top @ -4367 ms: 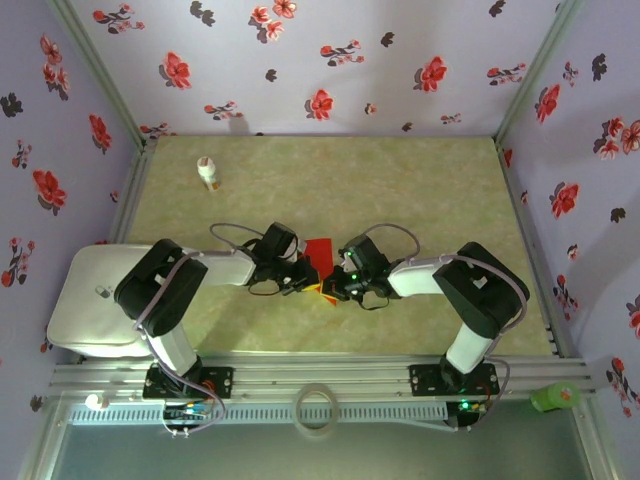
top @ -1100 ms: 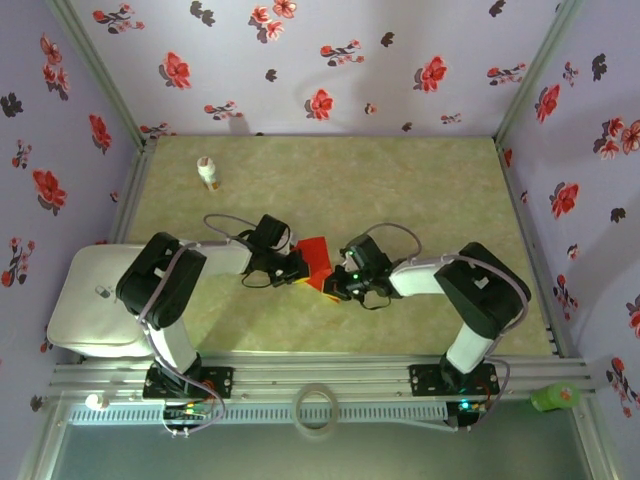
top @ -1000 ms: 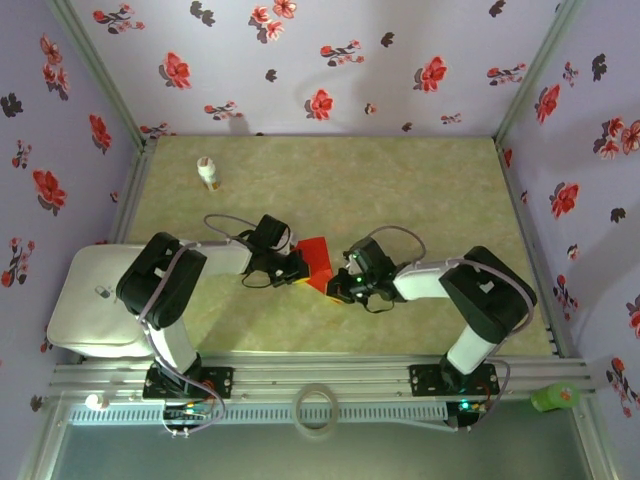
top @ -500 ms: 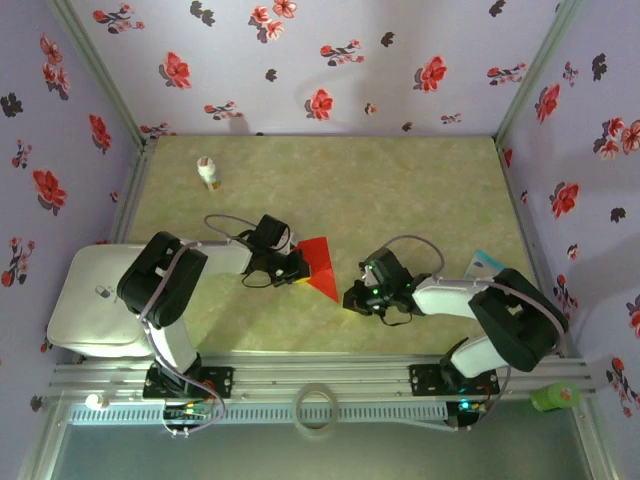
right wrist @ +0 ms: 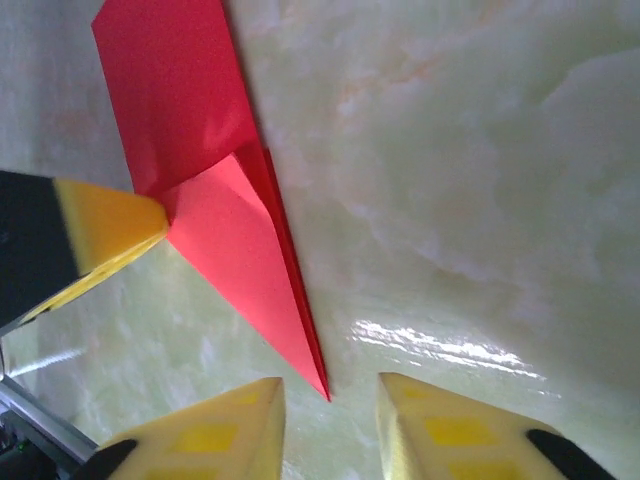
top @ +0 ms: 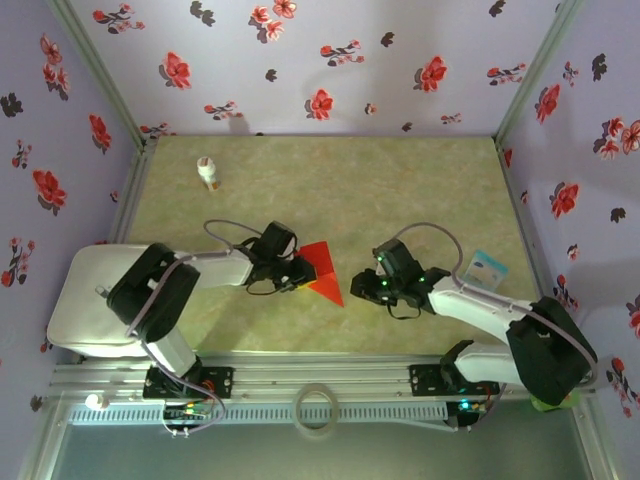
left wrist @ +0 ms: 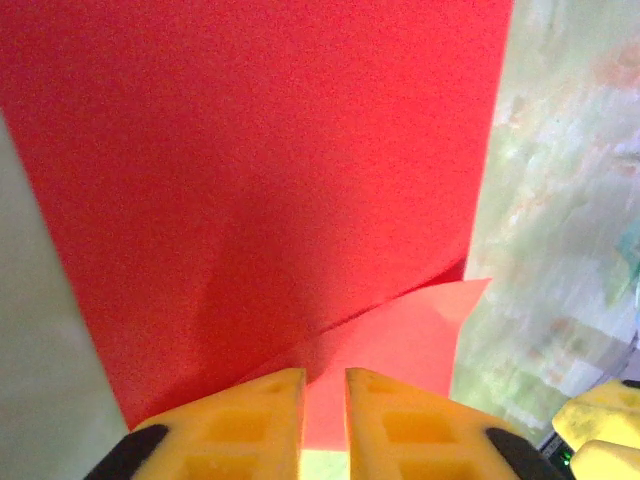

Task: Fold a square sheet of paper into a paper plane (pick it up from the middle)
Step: Third fold the triangle at the center of the table, then fourth fold the wing at the center of the table.

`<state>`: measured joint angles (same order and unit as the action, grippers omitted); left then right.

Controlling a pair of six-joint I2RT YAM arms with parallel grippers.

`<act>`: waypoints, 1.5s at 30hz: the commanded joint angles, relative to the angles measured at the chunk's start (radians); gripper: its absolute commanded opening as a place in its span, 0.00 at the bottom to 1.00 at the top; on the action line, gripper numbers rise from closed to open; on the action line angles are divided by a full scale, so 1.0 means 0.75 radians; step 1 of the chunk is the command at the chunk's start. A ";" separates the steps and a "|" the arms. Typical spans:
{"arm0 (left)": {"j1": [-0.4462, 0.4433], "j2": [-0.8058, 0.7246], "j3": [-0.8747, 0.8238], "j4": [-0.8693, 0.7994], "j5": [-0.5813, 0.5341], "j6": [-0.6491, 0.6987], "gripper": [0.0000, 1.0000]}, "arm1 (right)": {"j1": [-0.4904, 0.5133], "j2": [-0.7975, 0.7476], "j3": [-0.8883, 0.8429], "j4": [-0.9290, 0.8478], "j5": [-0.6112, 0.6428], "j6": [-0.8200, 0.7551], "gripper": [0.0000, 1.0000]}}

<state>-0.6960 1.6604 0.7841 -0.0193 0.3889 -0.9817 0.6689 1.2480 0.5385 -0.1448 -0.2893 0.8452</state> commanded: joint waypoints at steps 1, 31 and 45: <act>0.019 -0.113 0.010 -0.126 -0.167 0.020 0.29 | -0.004 0.073 0.098 -0.042 0.031 -0.053 0.35; 0.274 -0.039 0.023 -0.109 0.161 0.125 0.38 | 0.002 0.510 0.363 0.121 -0.142 -0.142 0.11; 0.336 0.002 0.075 -0.137 0.284 0.194 0.49 | -0.037 0.378 0.221 0.326 -0.225 -0.064 0.06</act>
<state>-0.4549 1.6470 0.8124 -0.0994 0.5579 -0.8673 0.6510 1.5669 0.7277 0.0460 -0.4294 0.7750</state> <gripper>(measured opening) 0.483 0.061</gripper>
